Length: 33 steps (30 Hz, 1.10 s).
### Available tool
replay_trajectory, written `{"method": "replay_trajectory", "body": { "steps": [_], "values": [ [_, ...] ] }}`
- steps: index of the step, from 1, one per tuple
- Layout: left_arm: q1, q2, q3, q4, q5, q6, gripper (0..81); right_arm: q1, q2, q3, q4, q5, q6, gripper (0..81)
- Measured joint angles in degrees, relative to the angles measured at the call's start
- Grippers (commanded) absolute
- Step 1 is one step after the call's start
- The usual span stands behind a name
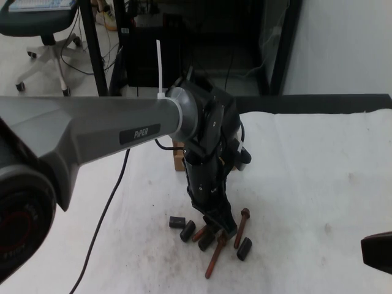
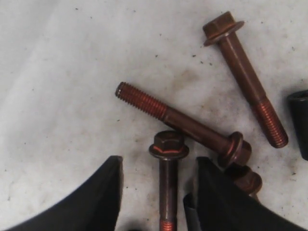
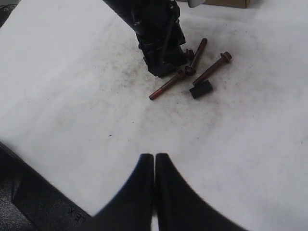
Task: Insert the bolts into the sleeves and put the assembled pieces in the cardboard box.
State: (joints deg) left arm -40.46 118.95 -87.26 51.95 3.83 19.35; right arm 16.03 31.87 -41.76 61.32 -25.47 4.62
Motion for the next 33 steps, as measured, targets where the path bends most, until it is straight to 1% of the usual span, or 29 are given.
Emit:
{"method": "replay_trajectory", "body": {
  "steps": [3, 5, 6, 7, 11, 20, 22, 24, 26, 27, 29, 31, 33],
  "values": [
    [0.00, 0.00, 0.00, 0.00, 0.00, 0.00, 43.4, 0.00, 0.00, 0.00, 0.00, 0.00, -0.29, 0.8],
    [0.00, 0.00, 0.10, 0.00, 0.00, 0.00, 40.4, 0.00, 0.00, 0.00, 0.00, 0.00, -0.30, 0.8],
    [0.00, 0.00, 0.05, -0.16, 0.00, 0.00, 36.7, 0.00, 0.00, 0.00, 0.00, 0.00, -0.30, 0.8],
    [0.00, 0.00, 0.05, -0.28, 0.00, 0.00, 31.1, 0.00, 0.00, 0.00, 0.00, 0.00, -0.30, 0.8],
    [0.10, 0.00, 0.05, -0.10, 0.00, 0.00, 0.1, 0.00, 0.00, 0.00, 0.00, 0.00, -0.30, 0.8],
    [0.10, 0.00, 0.05, 0.04, 0.00, 0.12, 0.3, 0.00, 0.00, 0.00, 0.00, 0.00, -0.30, 0.8],
    [0.10, 0.00, 0.05, 0.04, 0.00, 0.12, 1.7, 0.00, 0.00, 0.00, 0.00, 0.00, -0.30, 0.8],
    [0.10, 0.00, 0.05, 0.04, 0.00, 0.12, 7.2, 0.00, 0.00, 0.00, 0.00, 0.00, -0.30, 0.8],
    [0.10, 0.00, 0.05, 0.04, 1.42, 0.12, 16.5, 0.00, 0.00, 0.00, 0.00, 0.00, -0.30, 0.8],
    [0.28, 0.00, 0.05, 0.04, 2.57, 0.12, 22.9, 0.00, 0.00, 0.00, 0.00, 0.00, -0.30, 0.8],
    [0.26, 0.00, 0.14, 0.04, 2.70, 0.12, 35.2, 0.00, 0.00, 0.00, 0.00, 0.00, -0.30, 0.8],
    [0.26, 0.00, 0.14, 0.04, 2.30, 0.12, 40.9, 0.00, 0.00, 0.00, 0.34, 0.00, -0.30, 0.8],
    [0.26, 0.00, 0.14, 0.04, 2.04, 0.12, 41.1, 0.00, 0.00, 0.00, 1.02, 0.00, -0.30, 0.8]
  ]
}}
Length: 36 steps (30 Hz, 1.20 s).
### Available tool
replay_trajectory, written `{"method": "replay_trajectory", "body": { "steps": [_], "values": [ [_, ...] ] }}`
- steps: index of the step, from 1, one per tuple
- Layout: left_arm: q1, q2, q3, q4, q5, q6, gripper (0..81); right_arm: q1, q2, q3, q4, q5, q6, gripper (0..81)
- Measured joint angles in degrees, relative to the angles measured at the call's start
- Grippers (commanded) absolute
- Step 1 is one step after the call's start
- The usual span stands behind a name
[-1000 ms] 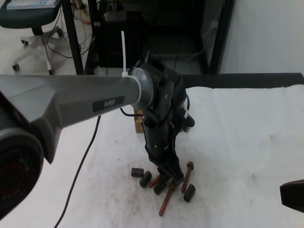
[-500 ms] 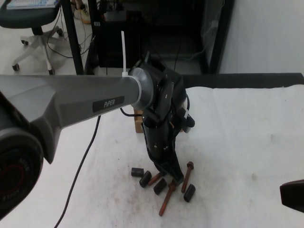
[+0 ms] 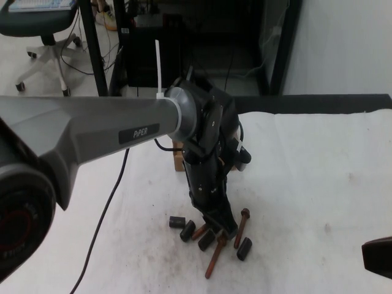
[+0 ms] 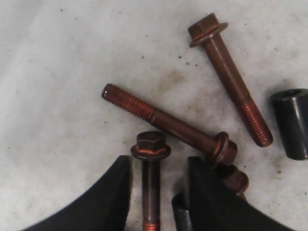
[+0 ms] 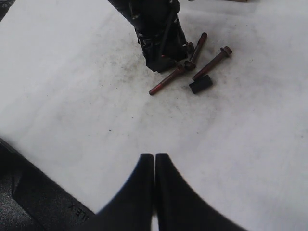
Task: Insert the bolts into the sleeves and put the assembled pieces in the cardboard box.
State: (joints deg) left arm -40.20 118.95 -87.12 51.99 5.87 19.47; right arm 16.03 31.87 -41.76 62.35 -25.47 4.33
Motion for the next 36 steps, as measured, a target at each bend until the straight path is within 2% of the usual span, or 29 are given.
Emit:
{"method": "replay_trajectory", "body": {
  "steps": [21, 23, 25, 28, 36],
  "values": [
    [0.15, 1.34, 0.00, -0.29, -0.54, 0.00, 40.2, 0.00, 0.00, 0.00, 0.24, 0.00, 0.00, 0.8],
    [0.15, 1.34, 0.00, -0.29, -0.86, 0.00, 34.0, 0.00, 0.00, 0.00, 0.24, 0.00, 0.00, 0.8],
    [0.30, 1.34, 0.00, -0.40, -1.49, 0.00, 23.8, 0.00, 0.00, 0.00, 0.24, 0.00, 0.00, 0.8],
    [0.58, 1.38, -0.14, -0.21, -1.94, 0.00, 0.3, 0.00, 0.00, 0.00, 0.24, 0.00, 0.00, 0.8],
    [0.66, 1.38, -0.13, 0.04, -1.90, 0.00, 0.2, 0.00, 0.00, 0.00, 0.24, 0.00, 0.00, 0.8]
  ]
}}
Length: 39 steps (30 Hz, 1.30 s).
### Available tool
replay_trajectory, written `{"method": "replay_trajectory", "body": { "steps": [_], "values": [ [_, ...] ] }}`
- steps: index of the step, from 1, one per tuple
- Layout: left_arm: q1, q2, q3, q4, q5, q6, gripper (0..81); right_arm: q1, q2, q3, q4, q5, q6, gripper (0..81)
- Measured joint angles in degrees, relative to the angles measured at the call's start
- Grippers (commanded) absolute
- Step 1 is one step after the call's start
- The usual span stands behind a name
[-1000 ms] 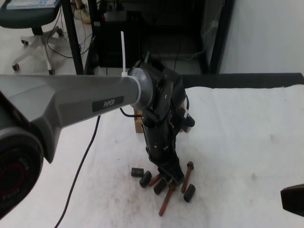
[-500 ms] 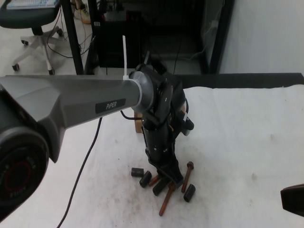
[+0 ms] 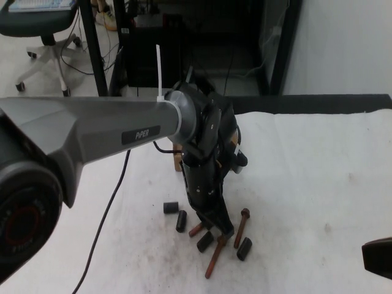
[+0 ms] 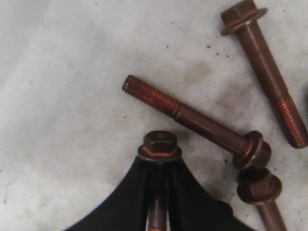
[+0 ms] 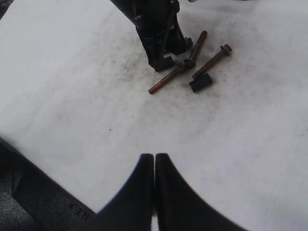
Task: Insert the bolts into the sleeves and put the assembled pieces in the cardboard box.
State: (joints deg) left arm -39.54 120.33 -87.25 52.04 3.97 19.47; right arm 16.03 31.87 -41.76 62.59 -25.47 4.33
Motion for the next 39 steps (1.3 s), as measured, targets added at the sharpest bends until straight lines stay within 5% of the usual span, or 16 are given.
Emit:
{"method": "replay_trajectory", "body": {
  "steps": [8, 21, 28, 33, 39],
  "values": [
    [0.00, -0.21, -3.60, 1.22, 0.00, -0.15, 0.2, 0.00, 0.00, 0.00, 0.00, 0.00, -1.45, 0.8],
    [3.02, -24.94, -3.34, 0.61, -0.23, -9.02, 0.2, 0.00, 3.79, 0.00, -10.10, -0.10, -1.35, 0.8],
    [4.53, -50.74, 21.68, -0.37, -1.64, -15.42, 0.2, 0.71, 15.63, 0.00, -18.47, -8.05, -1.35, 0.8],
    [4.57, -74.48, 45.10, -7.70, -1.86, -26.89, 0.2, 6.42, 29.47, -4.34, -25.82, -9.73, -1.35, 0.1],
    [4.57, -92.91, 56.29, -13.11, -7.31, -30.42, 0.2, 15.13, 48.78, -19.60, -26.53, -7.73, -6.36, 15.0]
  ]
}}
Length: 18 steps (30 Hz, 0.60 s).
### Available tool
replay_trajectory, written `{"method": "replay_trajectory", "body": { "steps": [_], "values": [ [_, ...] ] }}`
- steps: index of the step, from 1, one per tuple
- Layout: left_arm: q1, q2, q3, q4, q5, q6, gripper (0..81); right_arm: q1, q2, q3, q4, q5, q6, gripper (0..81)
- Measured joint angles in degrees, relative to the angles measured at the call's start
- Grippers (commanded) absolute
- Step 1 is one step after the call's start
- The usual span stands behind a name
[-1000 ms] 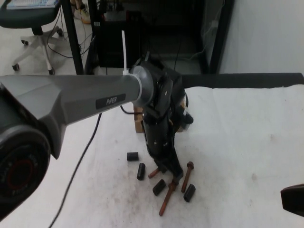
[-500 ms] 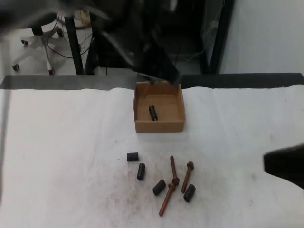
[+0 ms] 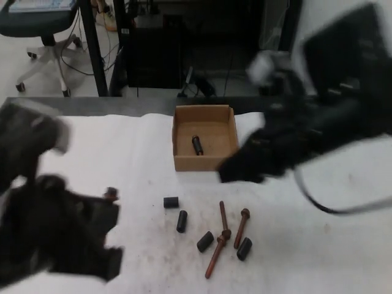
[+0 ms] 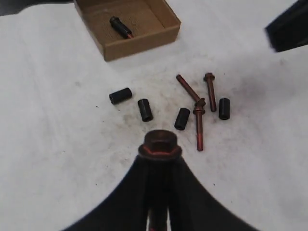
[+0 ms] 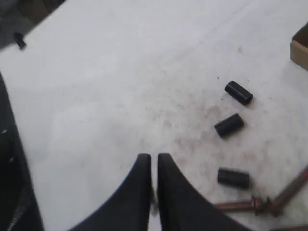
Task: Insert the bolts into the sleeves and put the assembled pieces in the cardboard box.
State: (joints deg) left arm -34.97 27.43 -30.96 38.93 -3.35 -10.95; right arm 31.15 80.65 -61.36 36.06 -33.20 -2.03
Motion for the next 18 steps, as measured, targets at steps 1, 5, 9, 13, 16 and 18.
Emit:
{"method": "replay_trajectory", "body": {
  "steps": [1, 5, 9, 13, 16, 18],
  "values": [
    [0.00, -2.44, 0.82, -0.01, -1.09, -0.22, 0.2, 1.96, 6.44, -2.73, 0.91, 1.14, -1.16, 19.0],
    [0.00, -7.48, 1.85, 0.15, -3.31, 0.83, 0.2, 4.66, 19.06, -20.21, 7.31, 9.84, -8.23, 30.9],
    [0.00, -9.83, 1.94, 0.72, -4.31, 3.49, 0.2, 6.82, 31.32, -34.27, 14.13, 20.13, -21.60, 32.1],
    [0.00, -10.20, 2.07, 1.58, -4.36, 5.45, 0.2, 8.10, 38.18, -42.37, 21.69, 26.08, -30.89, 32.1],
    [0.00, -10.20, 2.07, 2.87, -4.46, 5.90, 0.2, 8.46, 40.50, -43.74, 23.30, 27.03, -32.42, 32.1],
    [0.00, -10.20, 2.07, 4.35, -4.46, 6.41, 0.2, 8.67, 41.95, -43.99, 24.09, 27.42, -33.64, 32.1]
  ]
}}
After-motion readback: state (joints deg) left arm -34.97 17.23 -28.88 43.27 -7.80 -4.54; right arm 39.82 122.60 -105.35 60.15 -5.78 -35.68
